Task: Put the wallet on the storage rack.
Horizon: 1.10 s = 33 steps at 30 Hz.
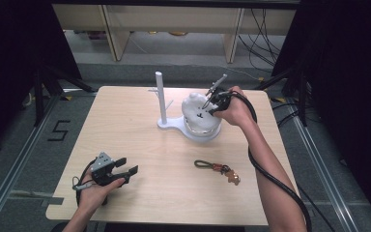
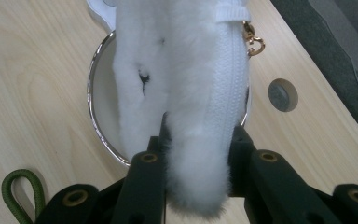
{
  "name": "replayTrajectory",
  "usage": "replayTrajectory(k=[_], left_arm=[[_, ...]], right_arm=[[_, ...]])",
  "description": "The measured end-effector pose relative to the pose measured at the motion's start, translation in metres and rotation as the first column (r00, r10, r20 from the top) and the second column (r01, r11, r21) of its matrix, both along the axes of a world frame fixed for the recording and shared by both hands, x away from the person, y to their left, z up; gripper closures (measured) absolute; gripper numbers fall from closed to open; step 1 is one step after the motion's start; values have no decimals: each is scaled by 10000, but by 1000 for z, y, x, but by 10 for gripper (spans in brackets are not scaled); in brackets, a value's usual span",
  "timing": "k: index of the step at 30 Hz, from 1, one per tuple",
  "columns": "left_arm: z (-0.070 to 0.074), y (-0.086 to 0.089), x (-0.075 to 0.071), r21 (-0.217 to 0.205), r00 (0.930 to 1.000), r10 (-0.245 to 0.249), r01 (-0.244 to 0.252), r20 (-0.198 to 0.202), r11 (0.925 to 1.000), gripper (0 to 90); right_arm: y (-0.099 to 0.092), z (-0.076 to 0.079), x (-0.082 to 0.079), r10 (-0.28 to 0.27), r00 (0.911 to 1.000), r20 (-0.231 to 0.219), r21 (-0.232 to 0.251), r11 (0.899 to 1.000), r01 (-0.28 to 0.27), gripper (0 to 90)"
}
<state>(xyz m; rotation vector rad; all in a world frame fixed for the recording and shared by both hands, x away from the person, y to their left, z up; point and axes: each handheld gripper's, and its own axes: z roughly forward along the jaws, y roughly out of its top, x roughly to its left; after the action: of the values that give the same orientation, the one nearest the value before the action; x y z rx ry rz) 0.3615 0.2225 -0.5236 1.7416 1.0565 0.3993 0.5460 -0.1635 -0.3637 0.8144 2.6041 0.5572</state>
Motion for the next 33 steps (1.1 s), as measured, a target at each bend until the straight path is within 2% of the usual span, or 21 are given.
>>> replayTrajectory(k=[2, 11, 14, 15, 16, 18, 21, 22, 25, 30, 33], left_arm=[[0, 0, 0, 35, 10000, -12, 12, 0, 10000, 343], [0, 0, 0, 34, 10000, -22, 22, 6, 10000, 343], [0, 0, 0, 14, 10000, -20, 20, 0, 10000, 343], [0, 0, 0, 14, 10000, -20, 20, 0, 10000, 343], [0, 0, 0, 33, 10000, -9, 9, -22, 10000, 343], [0, 0, 0, 20, 10000, -19, 19, -23, 10000, 343], [0, 0, 0, 14, 10000, -24, 24, -10, 10000, 343], [0, 0, 0, 13, 10000, -18, 19, -7, 10000, 343], [0, 0, 0, 15, 10000, -20, 20, -5, 10000, 343], [0, 0, 0, 11, 10000, -19, 19, -13, 10000, 343], [0, 0, 0, 7, 10000, -24, 24, -20, 10000, 343]], right_arm=[[0, -1, 1, -80, 9999, 84, -51, 10000, 80, 749], [2, -5, 1, -373, 9993, -57, -272, 9989, 371, 722], [2, -8, 2, -724, 9973, -95, -200, 9972, 722, 634], [2, -8, 2, -724, 9973, -95, -200, 9972, 722, 634], [2, -9, 1, -907, 9958, -106, -167, 9958, 905, 572], [2, -10, 1, -1037, 9945, -118, -86, 9946, 1036, 528], [2, -10, 0, -1098, 9940, 20, -53, 9939, 1098, 478], [1, -9, 0, -1218, 9923, 232, -12, 9926, 1218, 435], [-1, -6, 0, -1400, 9892, 429, 150, 9901, 1395, 414], [-3, -6, 1, -1297, 9908, 385, 191, 9915, 1290, 405], [-2, -4, -1, -1557, 9870, 410, 329, 9875, 1544, 398]])
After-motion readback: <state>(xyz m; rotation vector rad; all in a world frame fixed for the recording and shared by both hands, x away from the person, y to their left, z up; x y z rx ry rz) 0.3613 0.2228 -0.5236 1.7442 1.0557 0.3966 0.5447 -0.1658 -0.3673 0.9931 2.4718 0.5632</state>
